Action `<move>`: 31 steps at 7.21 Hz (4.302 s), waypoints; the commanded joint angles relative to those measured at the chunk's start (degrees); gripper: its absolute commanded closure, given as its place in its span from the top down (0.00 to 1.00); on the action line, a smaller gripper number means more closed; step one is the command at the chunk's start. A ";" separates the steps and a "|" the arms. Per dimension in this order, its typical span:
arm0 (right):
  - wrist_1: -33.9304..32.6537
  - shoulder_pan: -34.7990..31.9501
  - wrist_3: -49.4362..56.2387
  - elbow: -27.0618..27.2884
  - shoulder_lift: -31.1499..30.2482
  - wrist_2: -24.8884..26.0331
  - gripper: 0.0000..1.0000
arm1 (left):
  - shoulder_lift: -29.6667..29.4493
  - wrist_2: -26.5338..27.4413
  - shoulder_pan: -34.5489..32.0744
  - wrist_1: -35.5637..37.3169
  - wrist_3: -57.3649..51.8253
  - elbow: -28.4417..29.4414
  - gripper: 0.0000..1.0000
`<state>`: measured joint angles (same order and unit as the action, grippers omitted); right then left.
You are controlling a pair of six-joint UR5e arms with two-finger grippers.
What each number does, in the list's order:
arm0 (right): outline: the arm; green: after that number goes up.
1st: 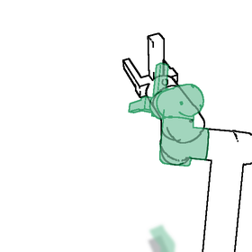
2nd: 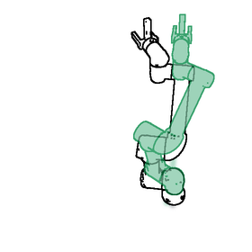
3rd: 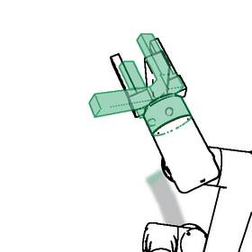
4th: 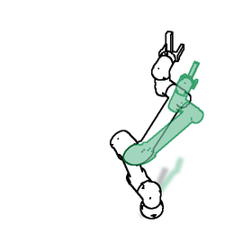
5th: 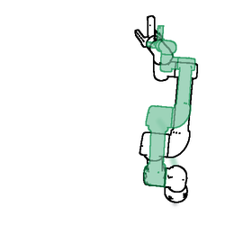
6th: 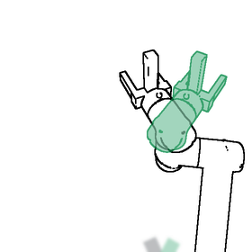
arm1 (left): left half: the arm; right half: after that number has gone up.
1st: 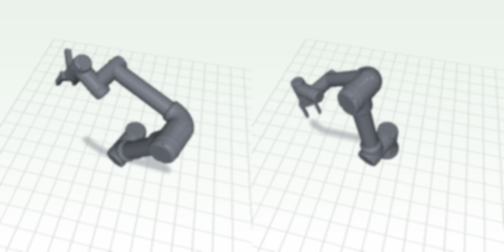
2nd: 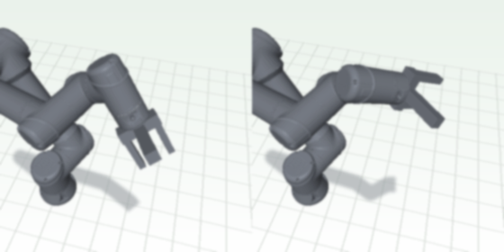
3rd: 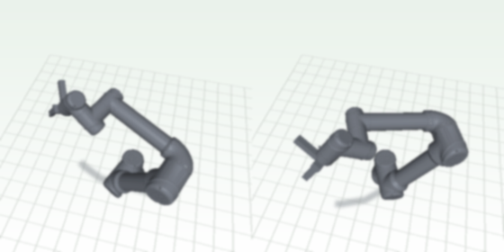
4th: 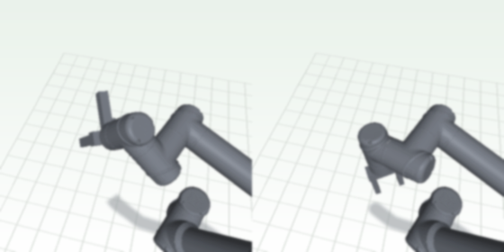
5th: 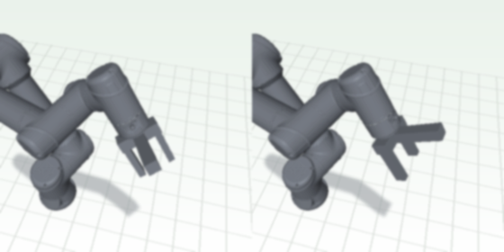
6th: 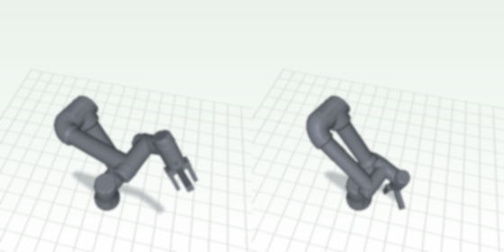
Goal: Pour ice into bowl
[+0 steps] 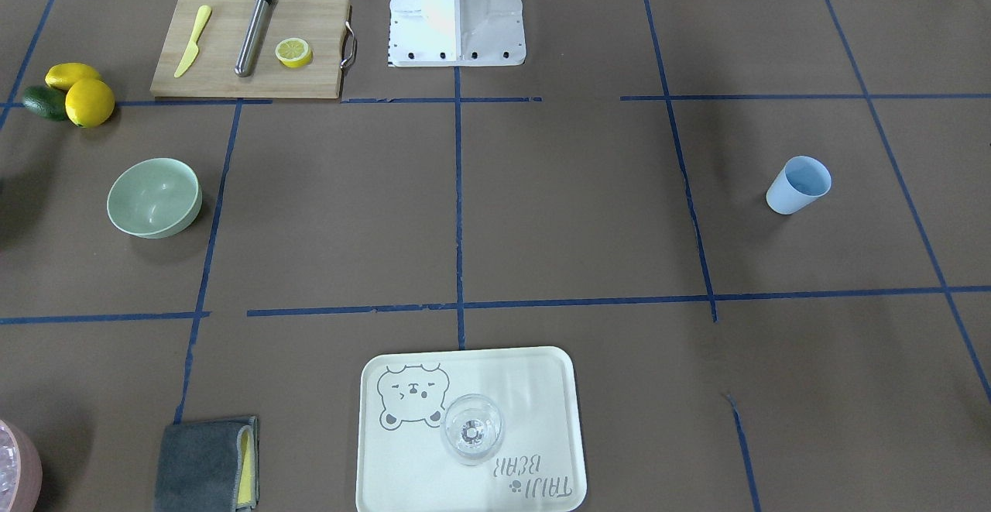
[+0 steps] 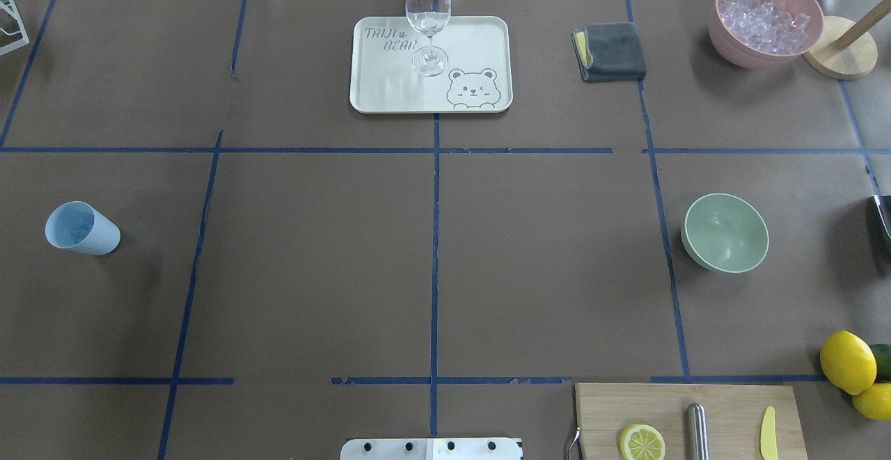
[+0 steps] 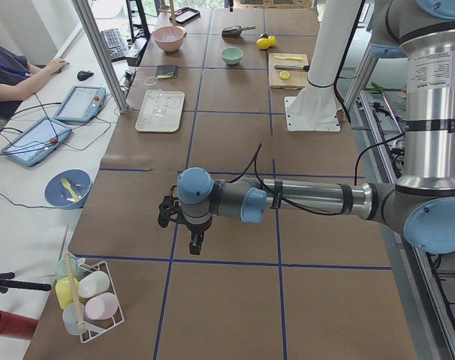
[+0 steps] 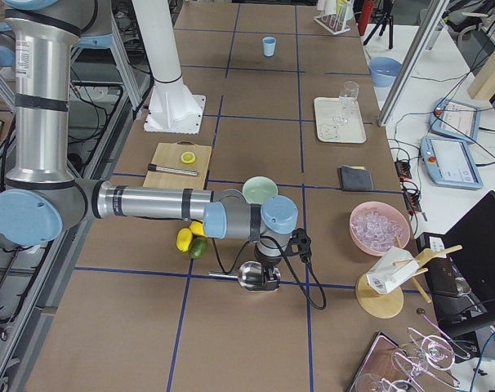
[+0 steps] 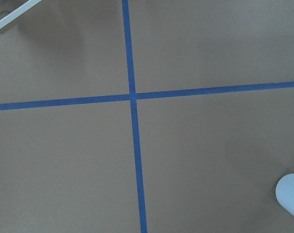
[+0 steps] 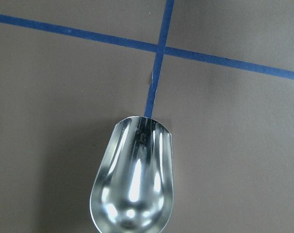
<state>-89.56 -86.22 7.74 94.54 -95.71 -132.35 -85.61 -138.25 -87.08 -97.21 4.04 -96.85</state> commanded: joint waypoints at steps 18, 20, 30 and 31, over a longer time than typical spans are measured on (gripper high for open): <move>33.12 16.65 -29.99 6.16 -0.70 -2.41 1.00 | 0.26 0.61 0.07 -8.97 0.00 0.97 1.00; 33.22 29.99 -47.30 10.48 -0.79 10.39 1.00 | 0.18 0.61 0.07 -8.97 -0.09 0.70 1.00; 33.31 37.97 -51.06 11.36 -1.94 15.98 0.00 | 0.26 0.61 0.07 -10.99 0.00 1.14 1.00; 33.40 38.06 -51.07 11.36 -1.59 15.90 0.00 | 0.26 0.61 0.07 -10.99 0.00 1.14 1.00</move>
<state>-56.23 -48.21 -43.17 105.49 -97.59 -116.30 -85.34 -137.64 -87.01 -108.19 4.05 -95.67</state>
